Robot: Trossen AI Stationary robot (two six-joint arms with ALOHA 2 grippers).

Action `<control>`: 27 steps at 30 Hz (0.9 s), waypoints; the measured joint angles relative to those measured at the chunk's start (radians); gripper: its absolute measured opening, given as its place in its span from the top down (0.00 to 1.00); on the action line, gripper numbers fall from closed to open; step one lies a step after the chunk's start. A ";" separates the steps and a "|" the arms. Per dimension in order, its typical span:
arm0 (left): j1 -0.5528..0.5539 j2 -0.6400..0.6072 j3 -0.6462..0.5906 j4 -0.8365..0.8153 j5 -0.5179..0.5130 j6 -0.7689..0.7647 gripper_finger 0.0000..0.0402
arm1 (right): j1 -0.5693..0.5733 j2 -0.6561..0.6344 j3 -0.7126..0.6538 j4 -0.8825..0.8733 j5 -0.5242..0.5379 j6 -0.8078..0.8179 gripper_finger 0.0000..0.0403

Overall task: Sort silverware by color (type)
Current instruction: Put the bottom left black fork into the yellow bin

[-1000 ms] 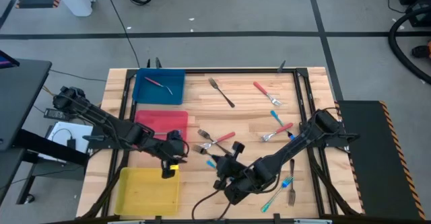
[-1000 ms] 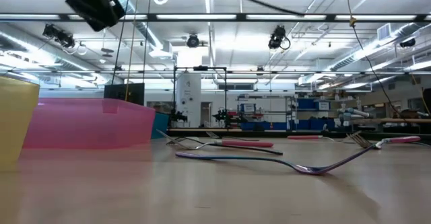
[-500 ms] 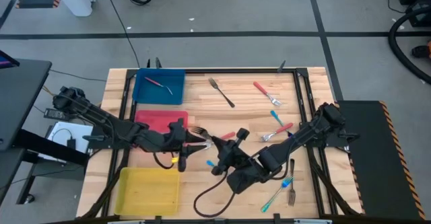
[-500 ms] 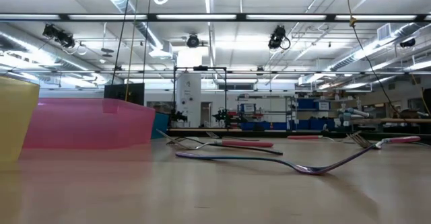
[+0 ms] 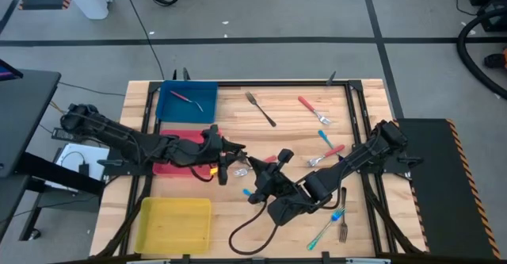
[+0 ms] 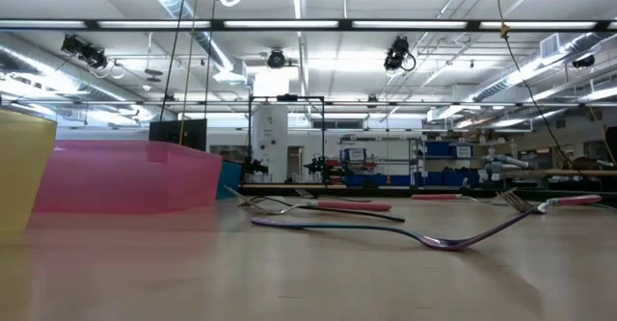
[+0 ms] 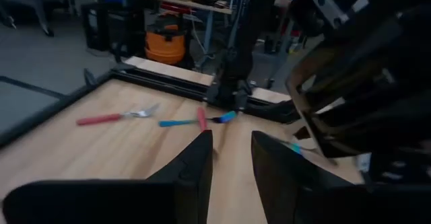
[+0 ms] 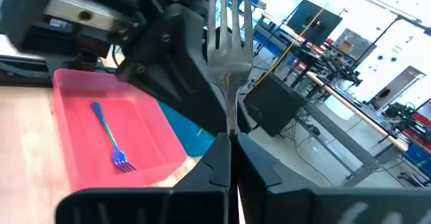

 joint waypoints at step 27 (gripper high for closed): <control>0.005 -0.001 -0.001 0.148 0.055 0.090 0.74 | -0.007 0.003 0.000 -0.007 -0.048 0.054 0.97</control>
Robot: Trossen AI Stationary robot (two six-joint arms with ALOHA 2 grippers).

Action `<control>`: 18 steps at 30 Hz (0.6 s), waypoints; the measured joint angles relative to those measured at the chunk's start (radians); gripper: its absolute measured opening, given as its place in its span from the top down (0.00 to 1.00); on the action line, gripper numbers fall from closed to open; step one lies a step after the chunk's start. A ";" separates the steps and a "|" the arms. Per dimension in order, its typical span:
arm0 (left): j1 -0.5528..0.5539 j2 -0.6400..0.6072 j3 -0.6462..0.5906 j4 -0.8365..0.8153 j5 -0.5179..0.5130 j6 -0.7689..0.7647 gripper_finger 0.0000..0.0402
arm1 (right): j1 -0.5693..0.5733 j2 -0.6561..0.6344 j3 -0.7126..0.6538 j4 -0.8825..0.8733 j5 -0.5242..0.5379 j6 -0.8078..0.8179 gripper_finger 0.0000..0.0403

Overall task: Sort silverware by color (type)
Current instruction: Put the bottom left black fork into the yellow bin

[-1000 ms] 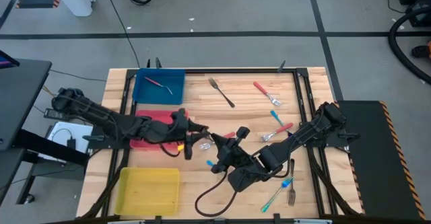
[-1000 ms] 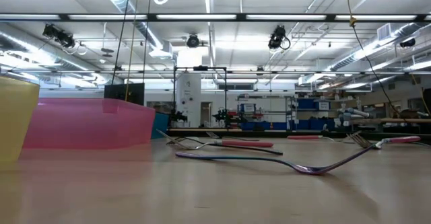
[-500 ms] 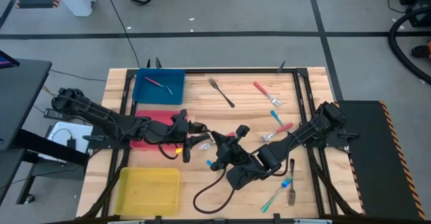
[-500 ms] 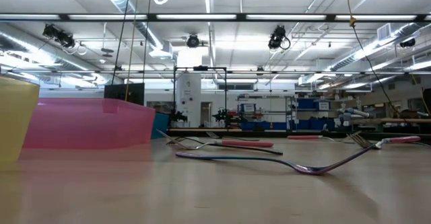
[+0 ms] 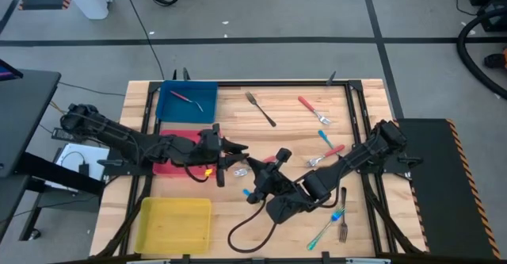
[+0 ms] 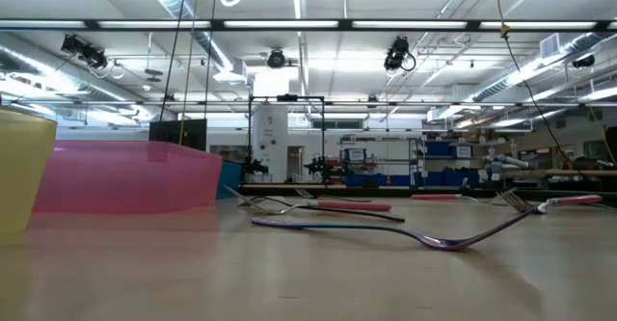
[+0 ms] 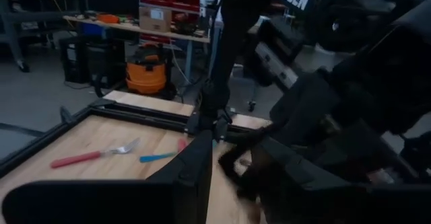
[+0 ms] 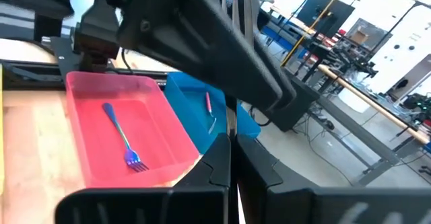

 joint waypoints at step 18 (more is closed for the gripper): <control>0.010 -0.001 0.002 -0.050 0.004 0.077 0.98 | -0.029 0.000 -0.001 -0.011 -0.102 -0.014 0.95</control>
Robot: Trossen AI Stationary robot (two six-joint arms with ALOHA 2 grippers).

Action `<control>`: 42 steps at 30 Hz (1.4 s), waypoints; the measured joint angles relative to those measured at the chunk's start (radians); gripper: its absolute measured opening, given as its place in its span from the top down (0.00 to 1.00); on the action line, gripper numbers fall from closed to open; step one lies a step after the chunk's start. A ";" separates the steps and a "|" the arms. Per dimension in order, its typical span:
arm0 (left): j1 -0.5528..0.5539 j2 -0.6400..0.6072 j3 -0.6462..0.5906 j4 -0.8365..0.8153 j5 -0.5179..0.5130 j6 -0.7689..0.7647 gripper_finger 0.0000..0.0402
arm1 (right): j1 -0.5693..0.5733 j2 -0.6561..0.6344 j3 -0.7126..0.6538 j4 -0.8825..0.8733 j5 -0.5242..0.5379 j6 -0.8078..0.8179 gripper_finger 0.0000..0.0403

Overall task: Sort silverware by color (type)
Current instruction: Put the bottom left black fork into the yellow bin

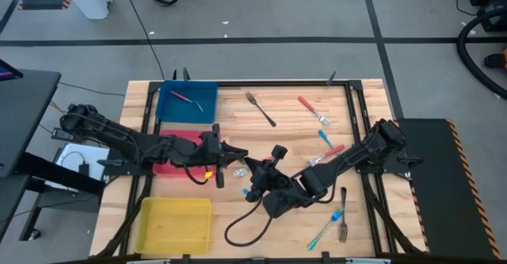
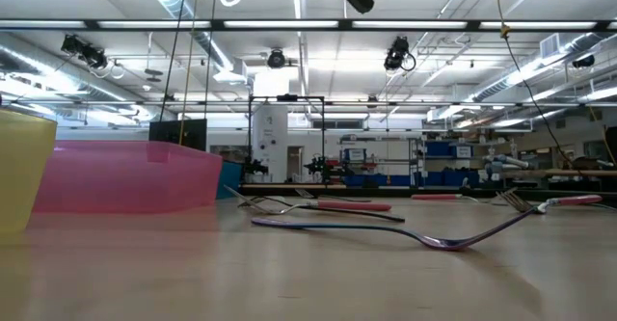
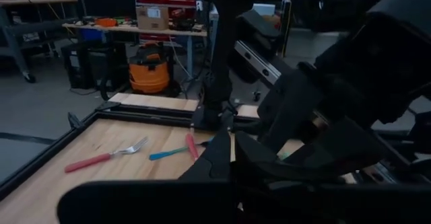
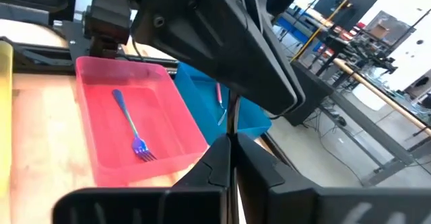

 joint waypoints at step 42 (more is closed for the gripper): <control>-0.466 -0.241 -0.001 -1.174 0.316 -0.702 0.97 | -0.003 -0.029 0.001 -0.331 0.077 0.283 0.79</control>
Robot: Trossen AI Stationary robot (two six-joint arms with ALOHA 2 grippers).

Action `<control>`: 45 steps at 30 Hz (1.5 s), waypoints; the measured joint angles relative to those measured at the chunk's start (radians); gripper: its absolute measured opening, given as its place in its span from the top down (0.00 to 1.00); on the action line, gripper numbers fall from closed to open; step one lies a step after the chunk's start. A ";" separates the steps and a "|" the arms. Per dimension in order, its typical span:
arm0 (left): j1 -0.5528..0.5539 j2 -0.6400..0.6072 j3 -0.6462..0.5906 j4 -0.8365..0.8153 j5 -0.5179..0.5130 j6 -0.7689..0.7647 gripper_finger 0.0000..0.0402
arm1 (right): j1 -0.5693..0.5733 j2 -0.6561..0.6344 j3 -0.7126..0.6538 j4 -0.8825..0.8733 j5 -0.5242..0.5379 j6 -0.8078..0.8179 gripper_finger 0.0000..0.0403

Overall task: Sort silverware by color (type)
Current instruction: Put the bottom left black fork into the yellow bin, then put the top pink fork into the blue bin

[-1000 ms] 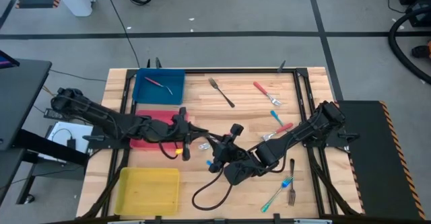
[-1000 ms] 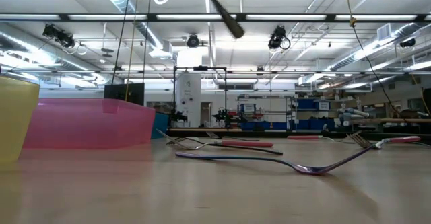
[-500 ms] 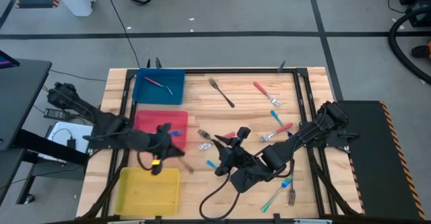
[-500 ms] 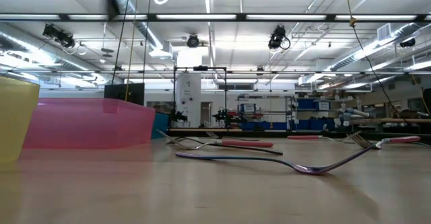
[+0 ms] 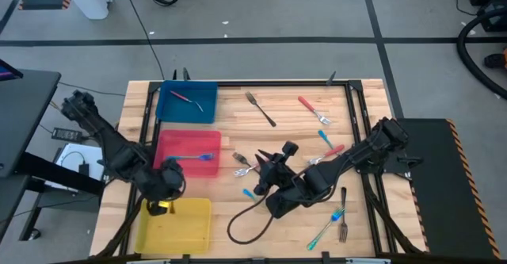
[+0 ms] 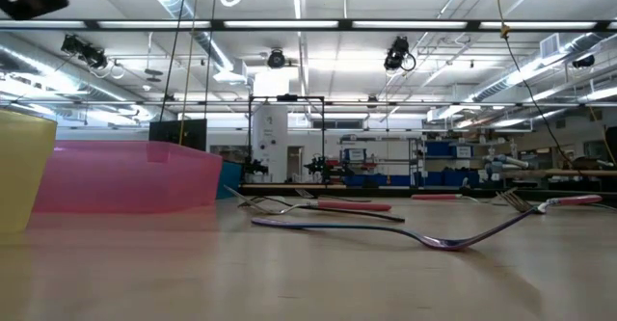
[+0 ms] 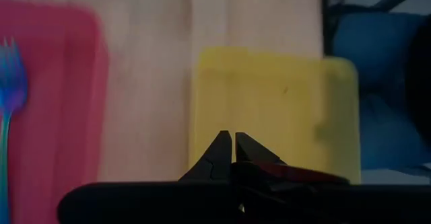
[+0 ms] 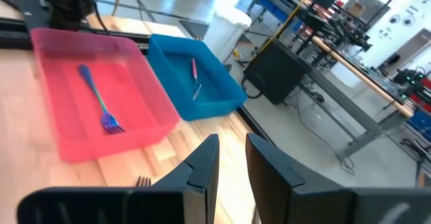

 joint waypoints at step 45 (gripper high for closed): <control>0.115 0.125 -0.085 0.018 -0.053 0.230 0.73 | -0.315 0.001 0.000 -0.107 -0.221 -0.209 0.79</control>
